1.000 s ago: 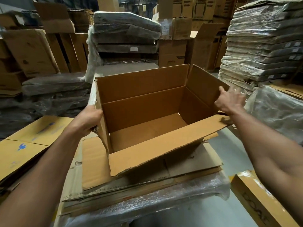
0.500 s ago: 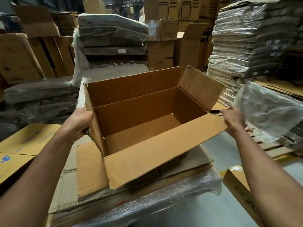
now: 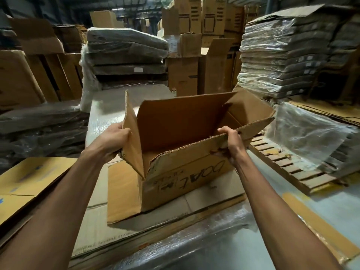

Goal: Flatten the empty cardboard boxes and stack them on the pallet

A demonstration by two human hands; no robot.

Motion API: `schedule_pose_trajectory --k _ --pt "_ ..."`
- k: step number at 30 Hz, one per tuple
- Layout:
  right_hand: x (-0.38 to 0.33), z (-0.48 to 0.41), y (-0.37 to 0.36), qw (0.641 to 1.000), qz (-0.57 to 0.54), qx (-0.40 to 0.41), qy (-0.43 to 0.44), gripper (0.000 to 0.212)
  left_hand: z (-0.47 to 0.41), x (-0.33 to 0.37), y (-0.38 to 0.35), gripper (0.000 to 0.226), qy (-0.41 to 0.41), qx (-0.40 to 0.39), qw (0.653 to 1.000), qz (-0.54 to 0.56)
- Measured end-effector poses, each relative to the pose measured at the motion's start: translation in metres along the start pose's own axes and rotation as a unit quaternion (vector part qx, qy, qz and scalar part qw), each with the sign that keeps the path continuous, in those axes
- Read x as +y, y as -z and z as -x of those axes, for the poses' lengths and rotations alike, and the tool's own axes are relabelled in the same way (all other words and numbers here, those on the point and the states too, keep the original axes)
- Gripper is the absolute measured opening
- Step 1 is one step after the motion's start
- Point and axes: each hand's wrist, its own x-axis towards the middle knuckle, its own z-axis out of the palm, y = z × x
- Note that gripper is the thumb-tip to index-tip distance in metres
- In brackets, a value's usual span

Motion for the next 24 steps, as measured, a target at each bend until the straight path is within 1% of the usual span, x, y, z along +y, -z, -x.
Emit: schedule_pose_trajectory --k 4,6,9,11,13,14,15,17,18,19,21,24 --pt "-0.016 -0.005 0.002 0.999 0.032 -0.018 0.011 0.007 0.006 0.006 0.009 0.021 -0.005 -0.024 1.000 -0.004" --pt "-0.026 -0.004 0.002 0.999 0.026 -0.030 0.022 0.006 0.007 0.007 0.017 0.013 0.001 -0.033 0.999 -0.013" --pt "-0.050 -0.002 -0.009 0.997 0.016 -0.055 0.042 0.015 0.013 0.015 0.029 0.016 0.004 -0.052 0.999 0.001" --pt "-0.072 0.001 -0.023 0.995 0.034 -0.068 0.064 0.021 0.020 0.028 0.034 0.023 -0.011 -0.074 0.997 -0.005" --pt "-0.093 0.004 -0.043 0.990 0.064 -0.090 0.087 0.017 0.025 0.042 0.038 0.023 -0.034 -0.083 0.996 -0.012" --pt "-0.101 0.008 -0.053 0.986 0.082 -0.111 0.091 0.010 0.025 0.049 0.038 0.022 -0.041 -0.089 0.995 -0.009" --pt "-0.107 0.008 -0.063 0.980 0.101 -0.140 0.098 0.014 0.025 0.055 0.037 0.022 -0.049 -0.098 0.994 -0.013" --pt "-0.117 0.004 -0.081 0.968 0.140 -0.175 0.114 0.070 0.025 0.069 0.031 0.031 -0.063 -0.120 0.988 -0.068" --pt "-0.119 0.008 -0.089 0.956 0.174 -0.196 0.130 0.084 0.024 0.073 0.027 0.038 -0.068 -0.124 0.985 -0.099" --pt "-0.120 0.012 -0.096 0.940 0.216 -0.215 0.149 0.088 0.025 0.077 0.023 0.043 -0.071 -0.127 0.981 -0.125" --pt "-0.118 0.014 -0.107 0.911 0.289 -0.242 0.167 0.081 0.024 0.081 0.018 0.047 -0.078 -0.131 0.975 -0.163" --pt "-0.124 0.024 -0.119 0.884 0.357 -0.259 0.153 0.057 0.023 0.084 0.016 0.047 -0.087 -0.142 0.966 -0.196"
